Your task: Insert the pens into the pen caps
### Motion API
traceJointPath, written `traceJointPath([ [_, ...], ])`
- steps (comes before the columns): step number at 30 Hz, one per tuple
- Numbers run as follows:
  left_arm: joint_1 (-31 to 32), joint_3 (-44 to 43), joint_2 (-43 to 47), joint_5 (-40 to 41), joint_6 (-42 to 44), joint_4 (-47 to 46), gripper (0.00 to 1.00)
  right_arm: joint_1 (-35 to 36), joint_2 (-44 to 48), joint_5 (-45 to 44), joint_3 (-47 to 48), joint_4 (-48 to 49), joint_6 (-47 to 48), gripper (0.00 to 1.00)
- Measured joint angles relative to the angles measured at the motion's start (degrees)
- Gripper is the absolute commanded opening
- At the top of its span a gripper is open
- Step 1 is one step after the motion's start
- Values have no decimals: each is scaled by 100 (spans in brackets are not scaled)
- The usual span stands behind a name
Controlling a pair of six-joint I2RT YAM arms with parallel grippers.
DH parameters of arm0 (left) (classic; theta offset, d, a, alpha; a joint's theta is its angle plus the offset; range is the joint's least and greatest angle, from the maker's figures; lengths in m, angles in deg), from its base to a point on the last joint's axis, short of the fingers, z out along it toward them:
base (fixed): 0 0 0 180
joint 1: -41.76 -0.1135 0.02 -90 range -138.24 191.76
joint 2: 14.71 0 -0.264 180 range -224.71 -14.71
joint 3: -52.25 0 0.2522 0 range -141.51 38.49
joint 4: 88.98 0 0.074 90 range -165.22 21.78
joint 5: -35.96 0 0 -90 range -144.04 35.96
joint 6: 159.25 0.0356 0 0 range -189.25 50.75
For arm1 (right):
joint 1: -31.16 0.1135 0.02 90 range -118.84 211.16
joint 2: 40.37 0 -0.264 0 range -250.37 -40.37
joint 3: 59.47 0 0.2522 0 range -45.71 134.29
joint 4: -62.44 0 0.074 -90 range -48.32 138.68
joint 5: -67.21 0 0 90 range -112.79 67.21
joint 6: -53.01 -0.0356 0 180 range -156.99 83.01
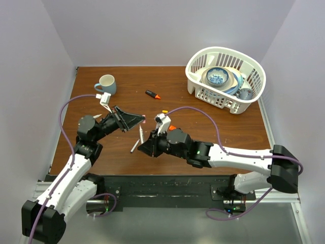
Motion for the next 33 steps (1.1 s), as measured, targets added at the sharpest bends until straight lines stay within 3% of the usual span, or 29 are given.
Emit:
traceJointPath([
  [33,55,-57,280,138,-90,72,0,4,295,-234,-11,-160,-125,0],
])
